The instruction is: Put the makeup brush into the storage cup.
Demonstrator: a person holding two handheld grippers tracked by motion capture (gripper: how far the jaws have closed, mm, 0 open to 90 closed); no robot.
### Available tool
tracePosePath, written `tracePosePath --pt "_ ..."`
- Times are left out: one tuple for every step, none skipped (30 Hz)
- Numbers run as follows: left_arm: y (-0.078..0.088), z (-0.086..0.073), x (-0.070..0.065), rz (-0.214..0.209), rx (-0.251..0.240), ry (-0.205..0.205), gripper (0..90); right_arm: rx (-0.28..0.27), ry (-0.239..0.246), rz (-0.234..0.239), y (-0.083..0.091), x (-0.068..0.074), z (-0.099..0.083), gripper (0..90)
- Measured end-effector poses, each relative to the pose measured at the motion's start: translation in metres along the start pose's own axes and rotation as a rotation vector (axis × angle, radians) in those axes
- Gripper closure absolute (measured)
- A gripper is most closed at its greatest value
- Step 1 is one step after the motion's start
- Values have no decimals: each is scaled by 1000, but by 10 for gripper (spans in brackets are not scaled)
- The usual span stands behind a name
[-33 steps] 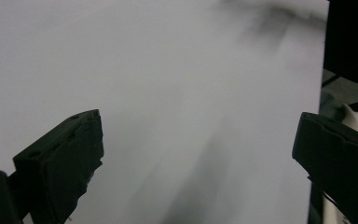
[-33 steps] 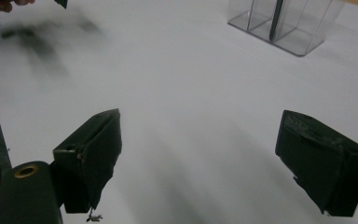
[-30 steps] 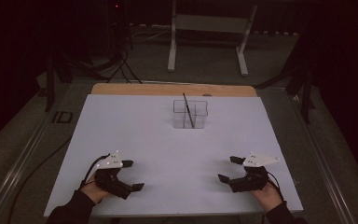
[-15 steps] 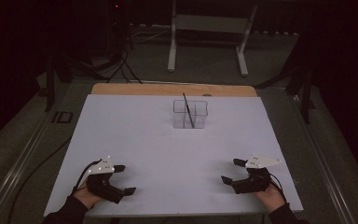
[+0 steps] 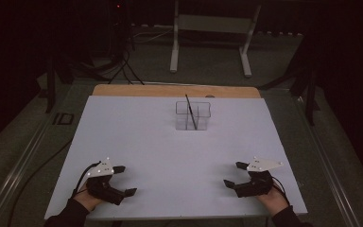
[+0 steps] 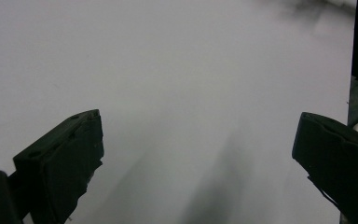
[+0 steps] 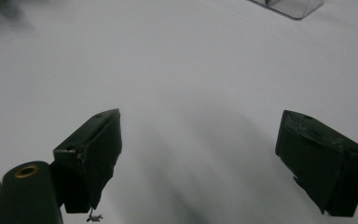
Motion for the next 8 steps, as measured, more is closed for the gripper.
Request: tracePosePath --pt "0 0 0 -2 1 2 29 -1 0 2 0 0 0 144" --pt "-1 0 0 -7 1 4 29 -1 -1 3 0 1 0 144" --pt "-1 0 -1 -10 0 6 28 0 0 6 0 1 0 144" --pt "-1 -1 -1 -9 3 6 28 1 0 9 -1 1 0 144" --pt "-1 -1 -1 -9 3 6 28 1 0 9 -1 1 0 144" --pt "-1 0 -1 -14 2 7 28 3 4 8 -1 1 0 144" --pt "-2 0 -1 -15 2 6 28 4 1 12 -1 2 0 144" --pt "-2 0 -2 -16 2 8 29 3 1 13 -1 2 0 144"
Point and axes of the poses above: each handheld gripper's, and its own axes: y roughly backward along the jaws, z roughly out of its top, x roughly to its left, the point moved 9 cm from there along -y, roughly forward along the jaws, and after that the axes turned 1 degree about -x, right-handed, at the moved point
